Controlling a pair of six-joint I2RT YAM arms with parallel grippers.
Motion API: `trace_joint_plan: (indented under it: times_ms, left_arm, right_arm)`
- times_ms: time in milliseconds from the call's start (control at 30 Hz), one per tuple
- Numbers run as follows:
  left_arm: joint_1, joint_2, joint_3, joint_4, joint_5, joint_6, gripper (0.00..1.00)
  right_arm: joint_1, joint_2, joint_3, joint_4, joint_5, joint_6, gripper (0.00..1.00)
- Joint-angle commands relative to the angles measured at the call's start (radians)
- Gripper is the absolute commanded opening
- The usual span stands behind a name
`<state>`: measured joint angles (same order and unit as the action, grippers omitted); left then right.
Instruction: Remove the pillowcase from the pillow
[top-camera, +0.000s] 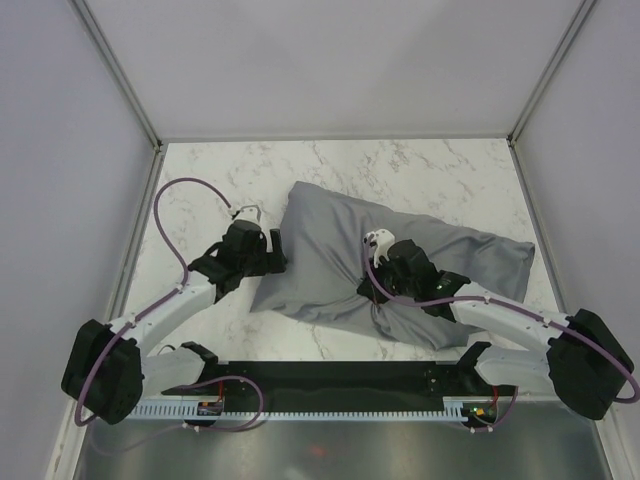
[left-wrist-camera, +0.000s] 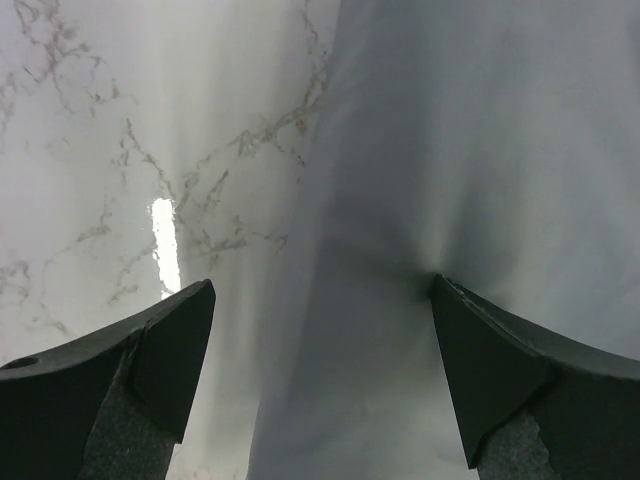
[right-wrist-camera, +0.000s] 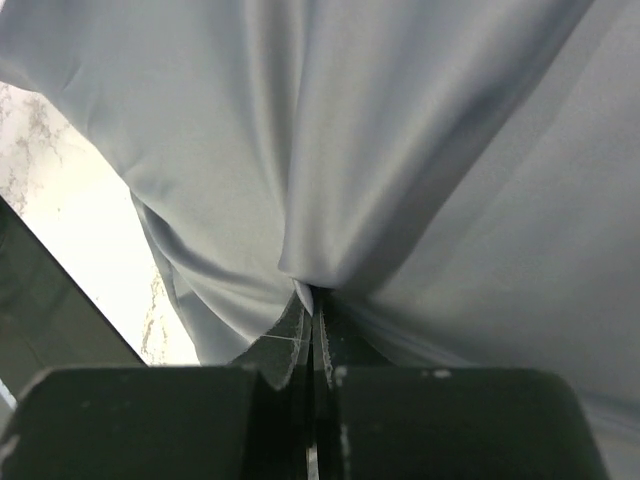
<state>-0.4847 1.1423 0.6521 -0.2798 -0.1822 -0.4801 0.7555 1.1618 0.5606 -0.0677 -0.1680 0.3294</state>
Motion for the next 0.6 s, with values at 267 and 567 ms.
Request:
trace_joint_plan:
  times_ms: [267,567]
  left_arm:
    - [-0.084,0.034,-0.081,0.27,0.053,-0.103,0.7]
    - [-0.088,-0.016,-0.129,0.243,-0.024,-0.112,0.02]
  right_arm:
    - [0.007,0.163,0.058,0.098,-0.062,-0.036,0.0]
    - [0.007,0.311,0.162,0.138,-0.08,-0.047,0.0]
